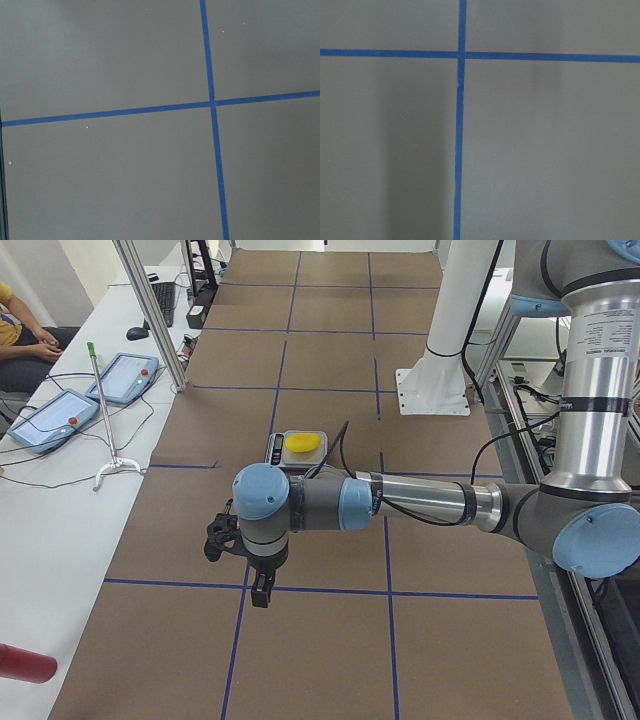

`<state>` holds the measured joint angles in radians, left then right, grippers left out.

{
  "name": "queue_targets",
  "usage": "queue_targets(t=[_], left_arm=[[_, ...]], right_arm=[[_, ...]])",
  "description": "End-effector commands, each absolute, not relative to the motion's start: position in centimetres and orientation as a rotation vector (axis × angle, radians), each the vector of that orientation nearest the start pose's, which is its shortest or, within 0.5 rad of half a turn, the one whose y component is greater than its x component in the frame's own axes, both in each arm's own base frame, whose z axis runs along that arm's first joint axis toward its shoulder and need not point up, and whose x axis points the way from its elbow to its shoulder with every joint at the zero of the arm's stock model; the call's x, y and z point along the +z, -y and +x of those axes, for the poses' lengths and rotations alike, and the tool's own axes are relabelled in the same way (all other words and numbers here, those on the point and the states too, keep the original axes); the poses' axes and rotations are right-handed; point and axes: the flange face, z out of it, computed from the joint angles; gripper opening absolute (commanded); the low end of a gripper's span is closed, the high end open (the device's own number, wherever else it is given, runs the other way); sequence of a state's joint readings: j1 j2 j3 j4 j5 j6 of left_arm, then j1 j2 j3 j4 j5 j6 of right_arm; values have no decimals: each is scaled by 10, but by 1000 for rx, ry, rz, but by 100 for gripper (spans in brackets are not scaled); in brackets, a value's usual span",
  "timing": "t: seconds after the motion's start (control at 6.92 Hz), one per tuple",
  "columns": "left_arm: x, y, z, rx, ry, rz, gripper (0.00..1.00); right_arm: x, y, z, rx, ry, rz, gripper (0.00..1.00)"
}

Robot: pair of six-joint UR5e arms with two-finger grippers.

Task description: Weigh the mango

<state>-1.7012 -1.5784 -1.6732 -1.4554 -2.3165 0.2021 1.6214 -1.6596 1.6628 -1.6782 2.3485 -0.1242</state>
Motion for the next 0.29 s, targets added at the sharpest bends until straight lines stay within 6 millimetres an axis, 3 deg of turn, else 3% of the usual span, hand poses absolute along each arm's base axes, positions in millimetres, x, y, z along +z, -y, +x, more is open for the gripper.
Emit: queue_targets(t=[0.0, 0.14], left_arm=[[620, 480, -129, 66, -734, 116, 100], [620, 479, -129, 67, -734, 114, 100]], right_arm=[[666, 442, 86, -29, 783, -31, 100], [666, 442, 86, -29, 783, -31, 100]])
